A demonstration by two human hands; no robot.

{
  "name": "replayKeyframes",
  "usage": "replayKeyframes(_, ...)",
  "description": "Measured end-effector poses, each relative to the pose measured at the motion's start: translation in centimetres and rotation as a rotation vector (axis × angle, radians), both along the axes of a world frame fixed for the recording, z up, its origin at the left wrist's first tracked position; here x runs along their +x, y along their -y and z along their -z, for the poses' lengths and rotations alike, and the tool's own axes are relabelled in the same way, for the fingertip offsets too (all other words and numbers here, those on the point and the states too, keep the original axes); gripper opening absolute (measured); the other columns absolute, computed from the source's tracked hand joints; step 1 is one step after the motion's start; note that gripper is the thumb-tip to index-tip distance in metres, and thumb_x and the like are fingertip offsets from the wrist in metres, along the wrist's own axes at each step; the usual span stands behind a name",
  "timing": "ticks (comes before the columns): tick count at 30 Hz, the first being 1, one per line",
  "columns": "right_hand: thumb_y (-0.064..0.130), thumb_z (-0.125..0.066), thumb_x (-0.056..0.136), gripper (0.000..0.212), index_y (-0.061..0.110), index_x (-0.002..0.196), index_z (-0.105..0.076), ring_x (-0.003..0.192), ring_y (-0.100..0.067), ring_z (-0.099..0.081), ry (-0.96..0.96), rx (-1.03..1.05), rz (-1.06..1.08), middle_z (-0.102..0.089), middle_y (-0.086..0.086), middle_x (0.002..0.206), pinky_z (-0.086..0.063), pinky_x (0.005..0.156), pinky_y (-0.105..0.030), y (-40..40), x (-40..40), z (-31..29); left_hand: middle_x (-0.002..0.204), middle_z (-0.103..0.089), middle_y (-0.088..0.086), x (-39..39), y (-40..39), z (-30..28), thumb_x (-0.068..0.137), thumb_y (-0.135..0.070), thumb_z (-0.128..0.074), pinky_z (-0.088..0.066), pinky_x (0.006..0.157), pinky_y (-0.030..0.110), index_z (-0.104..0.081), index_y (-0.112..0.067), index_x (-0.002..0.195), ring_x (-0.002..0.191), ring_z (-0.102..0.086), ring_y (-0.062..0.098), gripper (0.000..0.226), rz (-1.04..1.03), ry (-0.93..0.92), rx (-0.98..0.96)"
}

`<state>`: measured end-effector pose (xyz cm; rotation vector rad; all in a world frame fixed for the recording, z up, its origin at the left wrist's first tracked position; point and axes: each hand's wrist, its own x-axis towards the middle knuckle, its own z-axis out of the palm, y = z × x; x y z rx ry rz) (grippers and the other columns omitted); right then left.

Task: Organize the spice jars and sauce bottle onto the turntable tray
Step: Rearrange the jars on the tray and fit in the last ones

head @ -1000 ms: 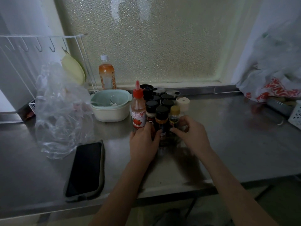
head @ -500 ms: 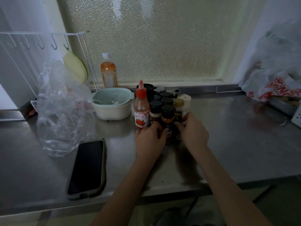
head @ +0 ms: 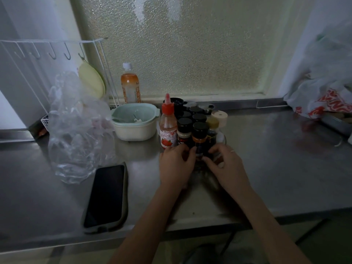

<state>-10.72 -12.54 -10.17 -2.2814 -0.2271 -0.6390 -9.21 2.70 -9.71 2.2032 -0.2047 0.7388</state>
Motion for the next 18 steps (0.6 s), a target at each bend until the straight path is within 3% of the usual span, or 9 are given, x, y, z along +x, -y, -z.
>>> replayKeyframes(3, 0.031, -0.069, 0.081, 0.018, 0.017, 0.083, -0.057, 0.071, -0.01, -0.053, -0.027, -0.044, 0.007, -0.058, 0.002, 0.082, -0.04, 0.06, -0.017, 0.2, 0.2, -0.1, 0.062, -0.059, -0.004, -0.2, -0.8, 0.1, 0.081, -0.04, -0.06, -0.042, 0.065, 0.037, -0.058, -0.02, 0.067, 0.071, -0.056, 0.022, 0.025, 0.088, -0.009, 0.008)
replayKeyframes(6, 0.028, -0.07, 0.08, 0.02, 0.015, 0.077, -0.055, 0.068, -0.013, -0.052, -0.041, -0.052, 0.026, -0.056, 0.0, 0.076, -0.039, 0.059, -0.024, 0.4, 0.4, -0.2, 0.067, -0.056, -0.014, -0.2, -1.3, 0.5, 0.078, -0.043, -0.065, -0.034, 0.07, 0.034, -0.058, -0.024, 0.069, 0.079, -0.056, 0.014, 0.022, 0.16, -0.052, 0.106)
replayKeyframes(11, 0.026, -0.068, 0.082, 0.02, 0.012, 0.077, -0.053, 0.07, -0.018, -0.051, -0.065, -0.078, 0.009, -0.056, -0.003, 0.076, -0.041, 0.062, -0.034, 0.7, 1.0, -0.4, 0.066, -0.056, -0.013, 0.5, -1.2, 0.7, 0.077, -0.036, -0.07, -0.039, 0.069, 0.038, -0.051, -0.029, 0.066, 0.073, -0.057, 0.017, 0.022, 0.205, -0.078, 0.07)
replayKeyframes(18, 0.026, -0.066, 0.083, 0.02, 0.013, 0.077, -0.051, 0.073, -0.02, -0.05, -0.118, -0.085, 0.013, -0.054, -0.002, 0.079, -0.038, 0.062, -0.034, 1.1, 4.6, -0.6, 0.066, -0.053, -0.012, 3.6, -0.2, 0.3, 0.077, -0.04, -0.068, -0.025, 0.066, 0.032, -0.047, -0.029, 0.064, 0.071, -0.052, 0.014, 0.026, 0.146, -0.1, 0.119)
